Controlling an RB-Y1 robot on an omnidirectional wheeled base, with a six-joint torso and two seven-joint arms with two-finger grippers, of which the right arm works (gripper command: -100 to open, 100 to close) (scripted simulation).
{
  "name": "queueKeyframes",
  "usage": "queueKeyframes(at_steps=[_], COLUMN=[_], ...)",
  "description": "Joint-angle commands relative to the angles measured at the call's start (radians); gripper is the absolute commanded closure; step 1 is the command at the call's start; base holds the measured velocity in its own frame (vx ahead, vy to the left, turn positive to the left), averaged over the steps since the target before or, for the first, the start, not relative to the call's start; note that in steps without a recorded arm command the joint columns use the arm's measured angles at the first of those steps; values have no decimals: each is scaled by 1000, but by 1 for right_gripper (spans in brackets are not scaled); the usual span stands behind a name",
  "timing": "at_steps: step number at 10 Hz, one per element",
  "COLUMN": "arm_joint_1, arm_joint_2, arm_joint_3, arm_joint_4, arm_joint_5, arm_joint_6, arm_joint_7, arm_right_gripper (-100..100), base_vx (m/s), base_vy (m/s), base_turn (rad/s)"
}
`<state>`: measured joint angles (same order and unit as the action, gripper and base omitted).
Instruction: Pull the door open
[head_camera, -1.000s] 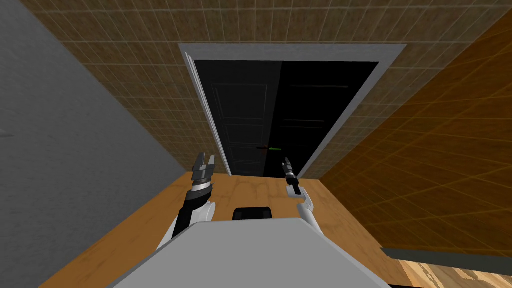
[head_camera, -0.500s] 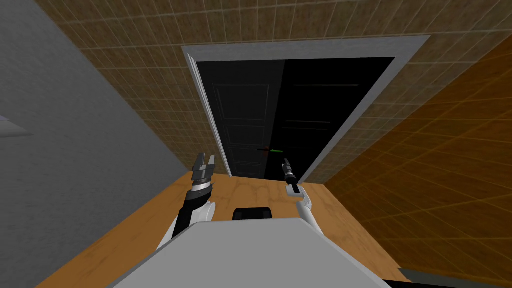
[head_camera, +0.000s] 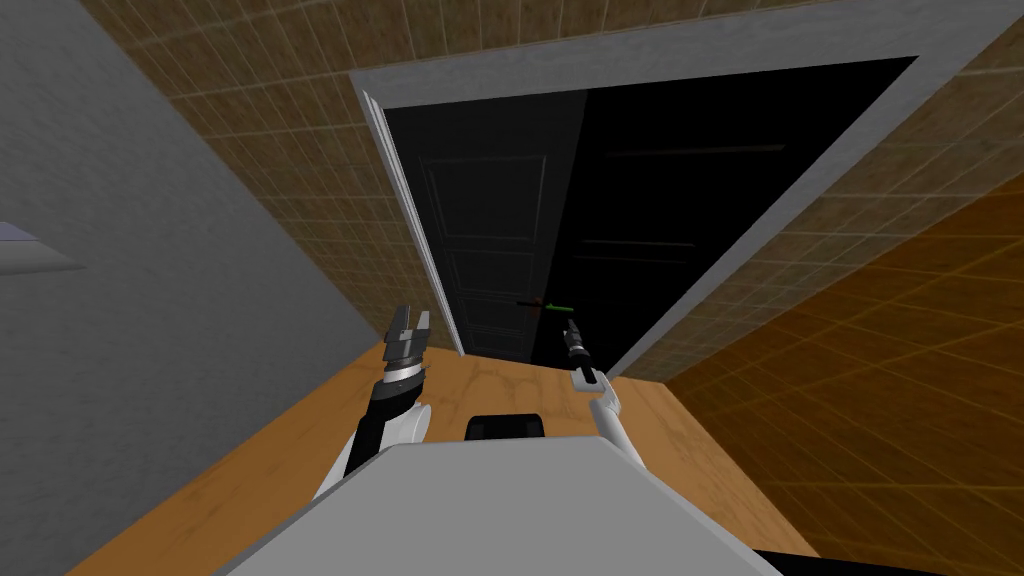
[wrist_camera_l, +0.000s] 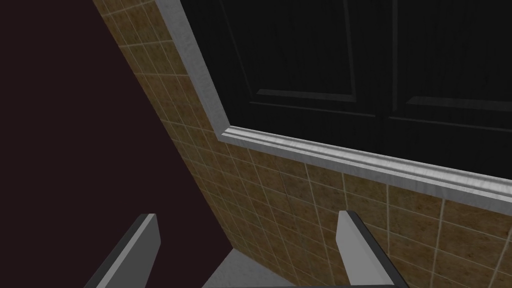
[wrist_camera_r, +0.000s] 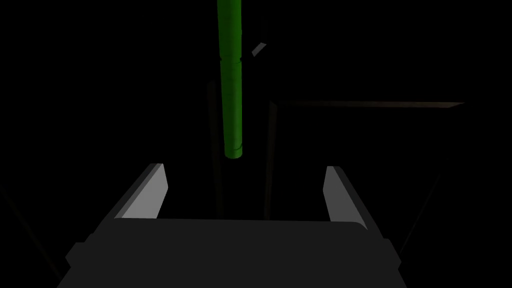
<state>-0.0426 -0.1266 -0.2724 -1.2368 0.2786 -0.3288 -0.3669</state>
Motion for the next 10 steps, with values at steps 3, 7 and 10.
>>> queueKeyframes(at_steps=[3, 7, 10], arm_joint_1=[-30, 3, 17], arm_joint_2=[-1, -77, -135], arm_joint_3=[-14, -69, -110], arm_joint_4=[60, 91, 133], arm_joint_5=[18, -9, -29], arm_joint_6=[15, -3, -27], arm_joint_7=[-20, -49, -77], arm_right_gripper=[-100, -100, -100], base_vx=[80, 78, 160], base_vy=[-48, -1, -4], base_turn=[75, 45, 82])
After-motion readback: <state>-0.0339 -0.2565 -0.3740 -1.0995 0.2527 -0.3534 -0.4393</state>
